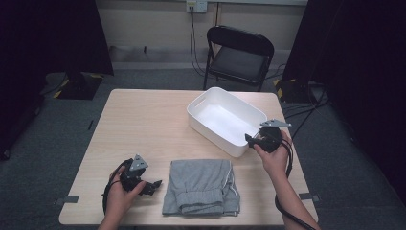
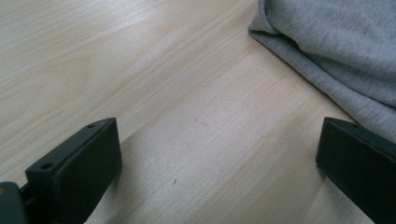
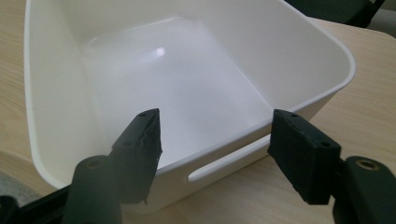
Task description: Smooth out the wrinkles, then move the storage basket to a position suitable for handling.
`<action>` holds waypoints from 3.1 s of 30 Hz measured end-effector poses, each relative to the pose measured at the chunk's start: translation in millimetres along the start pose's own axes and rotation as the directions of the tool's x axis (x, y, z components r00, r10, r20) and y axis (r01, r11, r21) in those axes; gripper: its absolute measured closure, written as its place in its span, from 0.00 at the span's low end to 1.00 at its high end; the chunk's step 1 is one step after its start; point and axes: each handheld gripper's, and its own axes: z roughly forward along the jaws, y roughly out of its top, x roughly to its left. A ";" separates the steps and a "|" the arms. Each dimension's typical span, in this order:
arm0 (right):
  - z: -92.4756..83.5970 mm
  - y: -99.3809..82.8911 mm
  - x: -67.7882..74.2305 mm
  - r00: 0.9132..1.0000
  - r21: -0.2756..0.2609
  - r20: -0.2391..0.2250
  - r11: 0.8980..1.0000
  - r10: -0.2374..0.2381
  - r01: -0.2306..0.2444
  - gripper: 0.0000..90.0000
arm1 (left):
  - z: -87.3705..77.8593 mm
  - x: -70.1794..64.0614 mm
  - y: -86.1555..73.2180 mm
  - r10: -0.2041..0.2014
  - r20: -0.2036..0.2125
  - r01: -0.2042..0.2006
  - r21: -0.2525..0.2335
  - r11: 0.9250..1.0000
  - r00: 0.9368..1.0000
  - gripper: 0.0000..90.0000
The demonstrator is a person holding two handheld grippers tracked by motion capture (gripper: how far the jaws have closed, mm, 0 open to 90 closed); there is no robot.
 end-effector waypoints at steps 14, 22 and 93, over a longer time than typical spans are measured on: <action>5.4 2.5 -1.5 1.000 0.009 0.003 1.000 -0.001 0.001 0.41 | 0.0 0.1 0.1 0.002 -0.001 -0.002 -0.001 1.000 1.000 0.00; 8.9 5.0 -2.4 1.000 0.008 0.010 1.000 -0.010 0.010 0.45 | 0.0 0.0 0.0 0.000 0.000 0.000 0.000 1.000 1.000 0.00; 50.6 28.9 -11.6 0.998 0.011 -0.002 0.998 0.062 -0.062 0.77 | 0.2 0.2 0.1 0.001 0.002 -0.001 -0.001 1.000 1.000 0.00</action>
